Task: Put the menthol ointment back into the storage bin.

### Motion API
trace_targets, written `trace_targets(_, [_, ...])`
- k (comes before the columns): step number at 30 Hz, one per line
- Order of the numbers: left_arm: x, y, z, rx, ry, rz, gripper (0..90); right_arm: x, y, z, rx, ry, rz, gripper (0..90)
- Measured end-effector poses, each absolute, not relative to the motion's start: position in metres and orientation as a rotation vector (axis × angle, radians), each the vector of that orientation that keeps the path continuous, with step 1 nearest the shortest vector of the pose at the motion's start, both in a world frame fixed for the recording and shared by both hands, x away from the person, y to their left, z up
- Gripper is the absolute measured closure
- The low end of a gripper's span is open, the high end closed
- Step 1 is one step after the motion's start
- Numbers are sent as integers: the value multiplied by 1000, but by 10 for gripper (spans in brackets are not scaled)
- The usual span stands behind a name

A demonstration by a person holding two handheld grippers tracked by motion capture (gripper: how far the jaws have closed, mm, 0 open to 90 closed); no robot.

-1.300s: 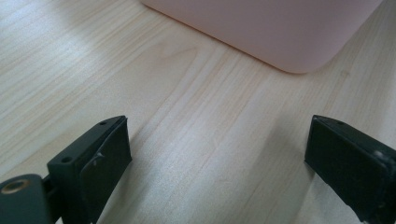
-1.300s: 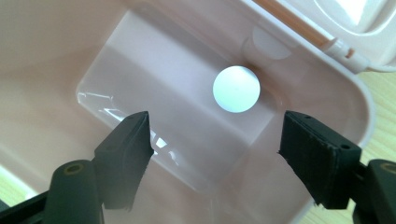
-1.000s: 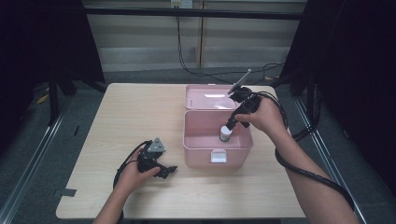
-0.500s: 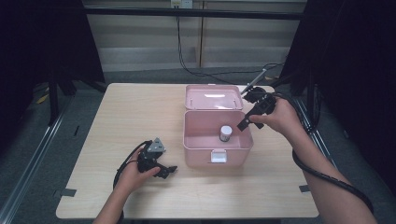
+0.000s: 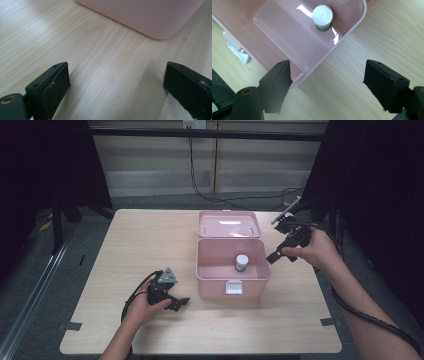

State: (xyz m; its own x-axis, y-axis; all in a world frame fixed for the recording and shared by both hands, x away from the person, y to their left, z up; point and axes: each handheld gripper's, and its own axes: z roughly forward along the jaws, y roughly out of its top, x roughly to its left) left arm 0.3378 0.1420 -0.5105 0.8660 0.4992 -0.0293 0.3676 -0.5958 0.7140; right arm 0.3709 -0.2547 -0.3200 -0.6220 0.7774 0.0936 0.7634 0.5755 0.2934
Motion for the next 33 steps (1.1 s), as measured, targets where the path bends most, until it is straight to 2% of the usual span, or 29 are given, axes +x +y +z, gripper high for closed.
trace_targets(15, [338,142,-511,2271,626,220,63,352,-274,-329,1319,2764,515,204])
trace_targets(33, [338,142,-510,2277,623,220,63,329,-291,-369,1295,2802,553,199])
